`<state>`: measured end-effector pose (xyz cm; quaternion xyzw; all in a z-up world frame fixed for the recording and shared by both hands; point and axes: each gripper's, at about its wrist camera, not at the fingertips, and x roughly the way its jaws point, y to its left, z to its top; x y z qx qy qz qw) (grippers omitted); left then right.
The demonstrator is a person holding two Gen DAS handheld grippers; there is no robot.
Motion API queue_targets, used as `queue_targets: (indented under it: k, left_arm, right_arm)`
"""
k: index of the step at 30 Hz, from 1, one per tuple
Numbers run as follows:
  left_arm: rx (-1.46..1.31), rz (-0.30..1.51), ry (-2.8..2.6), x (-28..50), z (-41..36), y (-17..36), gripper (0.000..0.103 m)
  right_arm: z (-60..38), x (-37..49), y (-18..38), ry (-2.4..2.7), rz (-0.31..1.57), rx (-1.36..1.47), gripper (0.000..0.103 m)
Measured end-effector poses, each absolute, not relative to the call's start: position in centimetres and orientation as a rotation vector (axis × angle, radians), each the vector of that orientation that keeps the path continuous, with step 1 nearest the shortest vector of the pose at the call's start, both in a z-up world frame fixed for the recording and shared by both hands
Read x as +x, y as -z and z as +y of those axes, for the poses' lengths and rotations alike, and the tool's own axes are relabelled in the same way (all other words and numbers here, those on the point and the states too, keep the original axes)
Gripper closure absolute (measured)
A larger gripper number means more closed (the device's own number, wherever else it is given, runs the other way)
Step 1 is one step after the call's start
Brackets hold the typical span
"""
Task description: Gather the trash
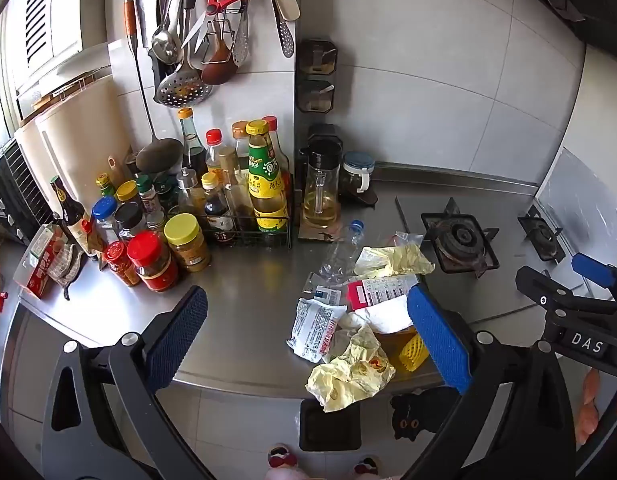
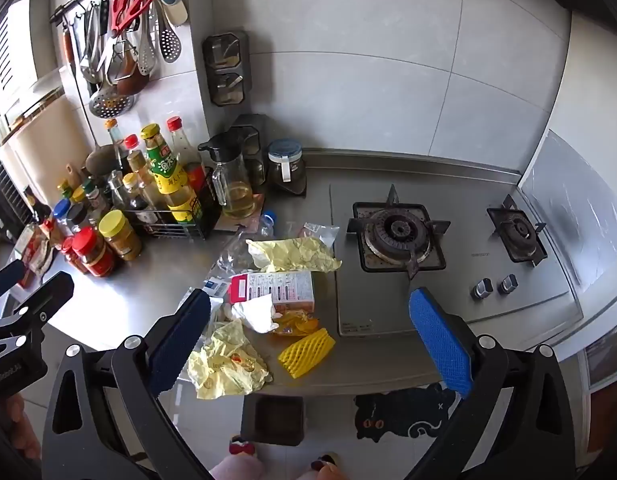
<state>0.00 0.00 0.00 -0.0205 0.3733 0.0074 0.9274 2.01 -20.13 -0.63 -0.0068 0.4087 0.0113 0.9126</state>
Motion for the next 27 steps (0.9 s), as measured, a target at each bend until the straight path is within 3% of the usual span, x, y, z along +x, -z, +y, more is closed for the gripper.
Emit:
queue_targets:
  k: [27]
  left_arm:
    - [-0.019,0.767,-0.014,0.1,-0.3,-0.7,0.008]
  right_arm:
    - [-20.0,1.9,-0.1,-0.029,0.839,-0.008,0.003]
